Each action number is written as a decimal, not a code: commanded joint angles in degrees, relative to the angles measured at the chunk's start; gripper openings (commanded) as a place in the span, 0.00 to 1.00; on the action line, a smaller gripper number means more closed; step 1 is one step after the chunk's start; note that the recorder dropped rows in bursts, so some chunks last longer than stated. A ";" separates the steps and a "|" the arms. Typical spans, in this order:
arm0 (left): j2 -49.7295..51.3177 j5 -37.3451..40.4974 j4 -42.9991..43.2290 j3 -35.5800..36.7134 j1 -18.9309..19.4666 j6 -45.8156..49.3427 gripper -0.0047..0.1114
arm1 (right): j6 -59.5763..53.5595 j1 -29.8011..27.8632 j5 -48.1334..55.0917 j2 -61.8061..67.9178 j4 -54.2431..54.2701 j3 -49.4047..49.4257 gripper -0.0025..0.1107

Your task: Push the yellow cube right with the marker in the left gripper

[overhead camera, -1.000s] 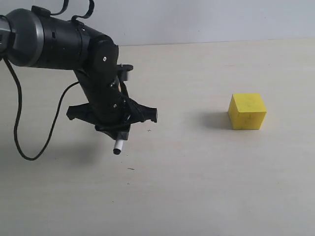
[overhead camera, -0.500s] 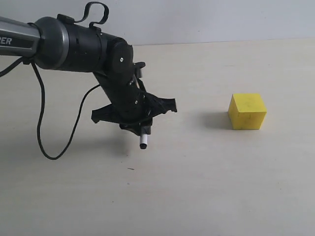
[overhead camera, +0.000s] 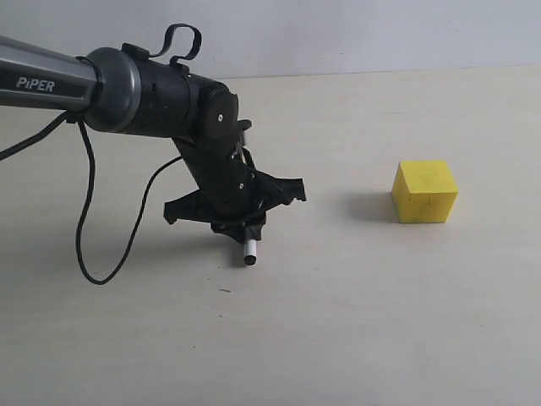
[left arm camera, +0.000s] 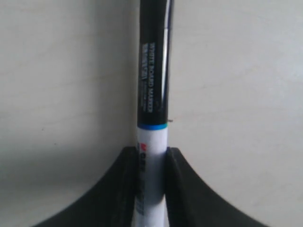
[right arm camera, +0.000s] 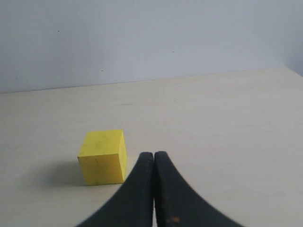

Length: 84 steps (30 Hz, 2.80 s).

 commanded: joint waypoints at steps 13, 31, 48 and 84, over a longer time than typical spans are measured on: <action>-0.23 0.27 -0.14 -0.41 0.04 -0.66 0.04 | -0.19 -0.42 -0.08 -0.35 -0.33 0.26 0.02; -1.93 0.53 -0.01 -0.41 0.04 6.21 0.56 | -0.19 -0.42 -0.08 -0.35 -0.33 0.26 0.02; -29.89 -14.86 -11.14 17.35 -4.44 44.08 0.04 | -0.19 -0.42 -0.08 -0.35 -0.33 0.26 0.02; -99.68 -24.84 -15.86 54.05 -5.40 50.82 0.04 | -0.19 -0.42 -0.08 -0.35 -0.33 0.26 0.02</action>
